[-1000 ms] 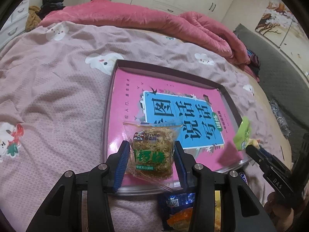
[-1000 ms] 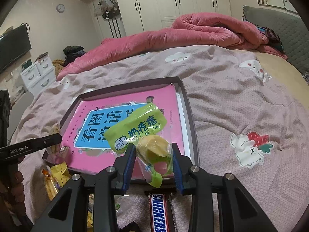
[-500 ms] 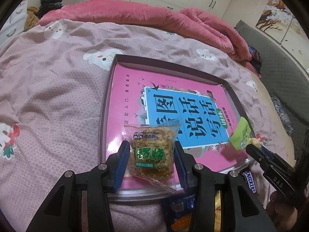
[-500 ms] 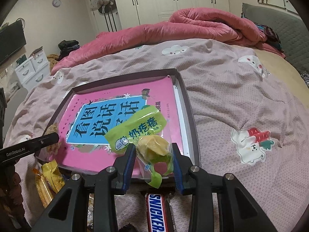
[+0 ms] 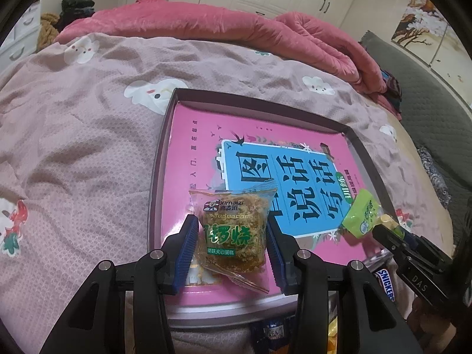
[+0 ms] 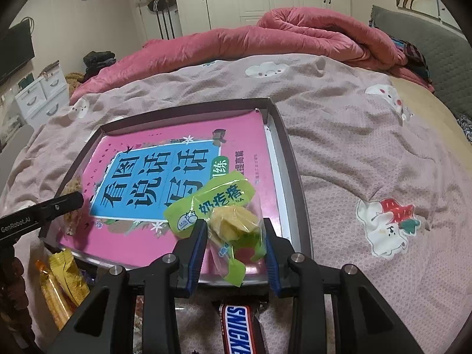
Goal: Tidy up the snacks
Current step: 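Lift and carry the pastry bag with left gripper while right gripper carries green bag to tray, then lower and release the pastry bag on the book while right gripper releases green bag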
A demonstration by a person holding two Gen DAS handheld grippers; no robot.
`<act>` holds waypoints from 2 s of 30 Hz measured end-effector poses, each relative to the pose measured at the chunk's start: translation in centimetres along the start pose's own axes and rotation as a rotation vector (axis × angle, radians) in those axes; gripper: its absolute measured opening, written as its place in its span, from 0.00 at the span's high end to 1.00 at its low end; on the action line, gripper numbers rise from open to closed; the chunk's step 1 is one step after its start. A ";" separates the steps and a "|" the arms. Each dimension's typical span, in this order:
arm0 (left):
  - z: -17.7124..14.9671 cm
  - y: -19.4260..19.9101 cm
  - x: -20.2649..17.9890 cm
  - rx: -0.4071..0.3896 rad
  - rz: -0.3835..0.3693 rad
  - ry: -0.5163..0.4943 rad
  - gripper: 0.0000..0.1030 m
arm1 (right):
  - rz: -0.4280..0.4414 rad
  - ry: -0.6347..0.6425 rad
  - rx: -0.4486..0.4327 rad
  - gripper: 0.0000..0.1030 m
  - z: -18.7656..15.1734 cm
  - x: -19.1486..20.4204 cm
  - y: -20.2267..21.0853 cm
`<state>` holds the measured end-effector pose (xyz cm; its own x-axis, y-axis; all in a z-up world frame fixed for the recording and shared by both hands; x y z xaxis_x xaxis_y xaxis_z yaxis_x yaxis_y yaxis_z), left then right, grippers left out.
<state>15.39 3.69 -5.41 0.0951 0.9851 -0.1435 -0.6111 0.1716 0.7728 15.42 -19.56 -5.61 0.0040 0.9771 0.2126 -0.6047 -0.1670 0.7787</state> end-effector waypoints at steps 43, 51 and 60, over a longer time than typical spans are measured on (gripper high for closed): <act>-0.5 0.0 -0.7 0.040 0.025 -0.039 0.40 | 0.006 -0.071 -0.004 0.63 -0.1 -2.3 2.4; -0.3 1.5 -0.4 0.010 0.025 -0.024 0.31 | 0.028 -0.083 -0.019 0.54 0.0 -2.5 3.2; -0.2 3.6 0.0 -0.021 0.035 -0.010 0.30 | 0.063 -0.075 -0.039 0.45 -0.1 -2.3 4.1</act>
<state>13.05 4.33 -2.71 0.0810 0.9905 -0.1109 -0.6306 0.1371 0.7639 12.88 -22.52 -2.94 0.0240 0.9521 0.3049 -0.6366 -0.2206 0.7390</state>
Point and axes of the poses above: each gripper's, at about its wrist camera, not at the fingertips, and y roughly against the way its jaws point, x to its left, z to its top, the point moved 1 cm from there along -y, roughly the way its jaws point, and after that the axes turned 13 degrees about -y, right-handed, at the moved point
